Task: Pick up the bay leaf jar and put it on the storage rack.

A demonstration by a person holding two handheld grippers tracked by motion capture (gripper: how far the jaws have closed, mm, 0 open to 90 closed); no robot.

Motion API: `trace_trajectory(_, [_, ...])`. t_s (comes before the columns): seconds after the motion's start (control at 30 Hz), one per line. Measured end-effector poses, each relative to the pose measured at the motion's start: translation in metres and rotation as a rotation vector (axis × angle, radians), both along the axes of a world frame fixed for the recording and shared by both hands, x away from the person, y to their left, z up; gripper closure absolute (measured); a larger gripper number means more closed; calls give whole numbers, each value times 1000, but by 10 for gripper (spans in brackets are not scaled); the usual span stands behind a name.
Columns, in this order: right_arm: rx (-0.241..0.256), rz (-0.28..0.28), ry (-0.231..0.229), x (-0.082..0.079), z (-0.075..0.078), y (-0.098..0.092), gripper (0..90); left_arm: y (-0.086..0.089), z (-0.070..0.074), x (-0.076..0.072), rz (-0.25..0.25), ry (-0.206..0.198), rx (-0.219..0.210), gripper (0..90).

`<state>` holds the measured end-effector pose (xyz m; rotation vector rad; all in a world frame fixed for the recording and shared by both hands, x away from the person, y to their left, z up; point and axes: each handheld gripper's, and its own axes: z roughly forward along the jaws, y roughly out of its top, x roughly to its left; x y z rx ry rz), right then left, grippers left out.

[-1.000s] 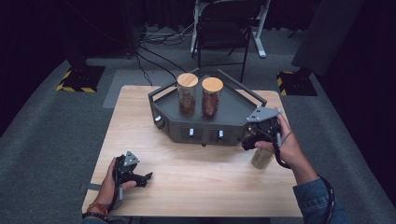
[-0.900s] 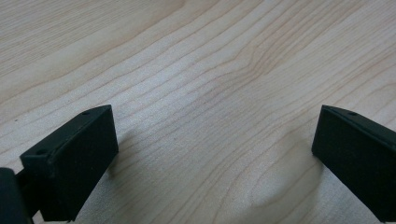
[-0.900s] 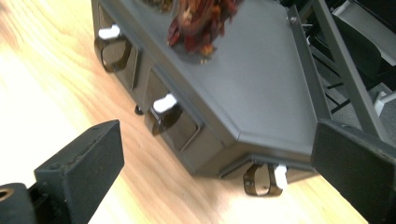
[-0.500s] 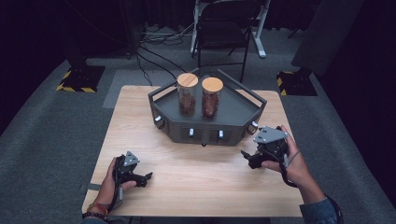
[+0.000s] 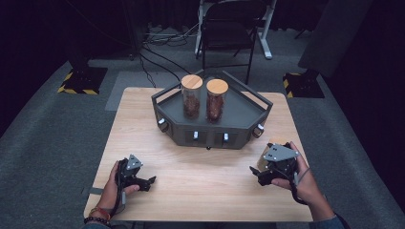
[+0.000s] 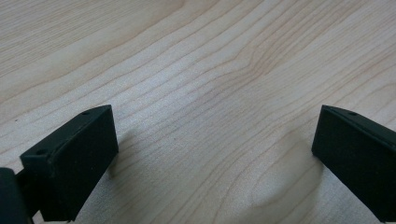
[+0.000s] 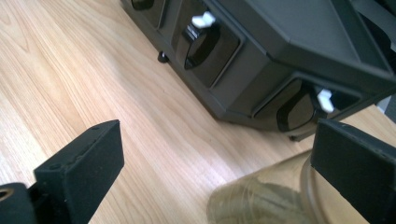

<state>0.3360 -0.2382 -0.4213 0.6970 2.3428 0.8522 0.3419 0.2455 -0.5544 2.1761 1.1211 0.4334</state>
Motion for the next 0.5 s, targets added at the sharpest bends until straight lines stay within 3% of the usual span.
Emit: trace_trajectory(0.5, [-21,4,51,-16,-43,-14,25,0,0,0,0,0,1,0])
